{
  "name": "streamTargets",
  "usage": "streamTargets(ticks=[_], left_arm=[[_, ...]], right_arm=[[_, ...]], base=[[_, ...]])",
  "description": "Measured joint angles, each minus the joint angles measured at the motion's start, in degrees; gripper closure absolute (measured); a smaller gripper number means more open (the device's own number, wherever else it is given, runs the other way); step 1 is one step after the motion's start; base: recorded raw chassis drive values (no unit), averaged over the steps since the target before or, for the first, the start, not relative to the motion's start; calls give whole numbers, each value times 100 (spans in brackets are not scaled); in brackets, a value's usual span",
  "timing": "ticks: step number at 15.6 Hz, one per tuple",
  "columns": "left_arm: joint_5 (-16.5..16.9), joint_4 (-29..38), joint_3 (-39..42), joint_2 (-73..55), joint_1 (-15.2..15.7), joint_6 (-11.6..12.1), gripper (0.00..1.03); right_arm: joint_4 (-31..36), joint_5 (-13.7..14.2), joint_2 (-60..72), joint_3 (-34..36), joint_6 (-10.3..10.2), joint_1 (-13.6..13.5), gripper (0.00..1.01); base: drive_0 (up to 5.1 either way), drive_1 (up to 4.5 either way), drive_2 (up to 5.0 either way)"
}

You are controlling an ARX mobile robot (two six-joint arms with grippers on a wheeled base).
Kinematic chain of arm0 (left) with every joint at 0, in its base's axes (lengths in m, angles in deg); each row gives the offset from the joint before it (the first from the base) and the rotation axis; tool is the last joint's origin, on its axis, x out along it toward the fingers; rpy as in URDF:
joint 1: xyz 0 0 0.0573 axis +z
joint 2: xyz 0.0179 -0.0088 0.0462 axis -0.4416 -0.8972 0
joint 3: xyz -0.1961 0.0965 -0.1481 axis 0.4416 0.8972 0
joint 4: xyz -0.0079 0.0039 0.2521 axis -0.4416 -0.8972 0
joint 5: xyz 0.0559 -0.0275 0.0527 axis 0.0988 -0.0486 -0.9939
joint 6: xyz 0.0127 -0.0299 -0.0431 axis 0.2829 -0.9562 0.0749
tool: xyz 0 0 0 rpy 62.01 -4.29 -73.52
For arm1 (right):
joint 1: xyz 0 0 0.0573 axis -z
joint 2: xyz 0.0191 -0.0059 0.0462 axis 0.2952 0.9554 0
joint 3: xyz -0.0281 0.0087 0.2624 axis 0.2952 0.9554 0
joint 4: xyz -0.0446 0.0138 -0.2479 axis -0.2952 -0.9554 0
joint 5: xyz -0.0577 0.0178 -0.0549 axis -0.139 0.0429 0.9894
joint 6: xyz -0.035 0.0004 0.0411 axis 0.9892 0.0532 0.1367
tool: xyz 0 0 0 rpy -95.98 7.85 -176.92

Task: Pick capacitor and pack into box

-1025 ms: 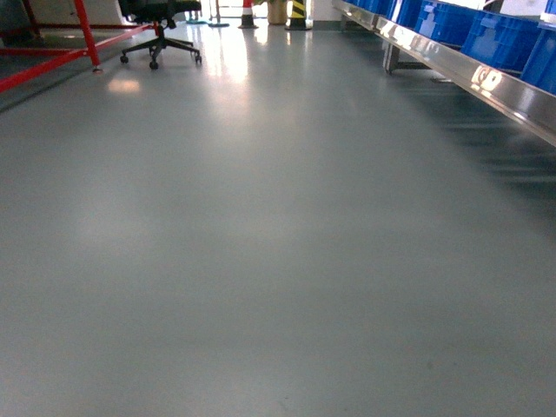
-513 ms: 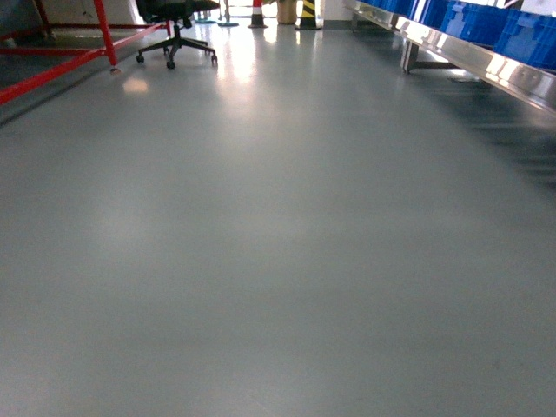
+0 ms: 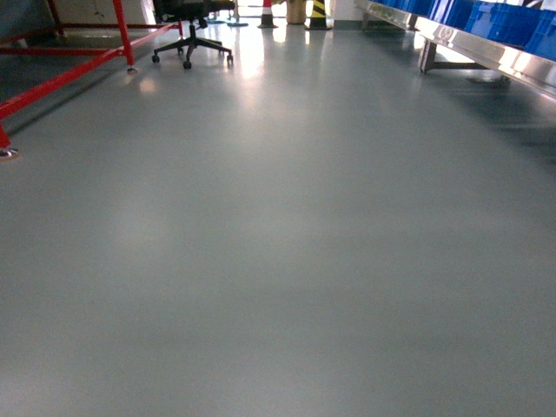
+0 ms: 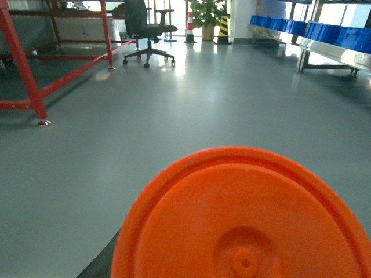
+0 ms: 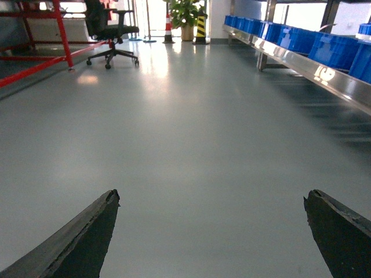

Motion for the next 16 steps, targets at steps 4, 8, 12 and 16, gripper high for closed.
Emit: streamTargets(ticks=[4, 8, 12, 16], left_arm=[[0, -20, 0, 0, -2, 0, 59], [-2, -4, 0, 0, -2, 0, 59], [2, -4, 0, 0, -2, 0, 59], [-2, -7, 0, 0, -2, 0, 59]], right_arm=[[-33, -9, 0, 0, 0, 0, 3], [-20, -4, 0, 0, 0, 0, 3], [-28, -7, 0, 0, 0, 0, 3], [-13, -4, 0, 0, 0, 0, 3]], base=[[-507, 239, 239], [-508, 237, 237], [-508, 237, 237], [-508, 237, 237]])
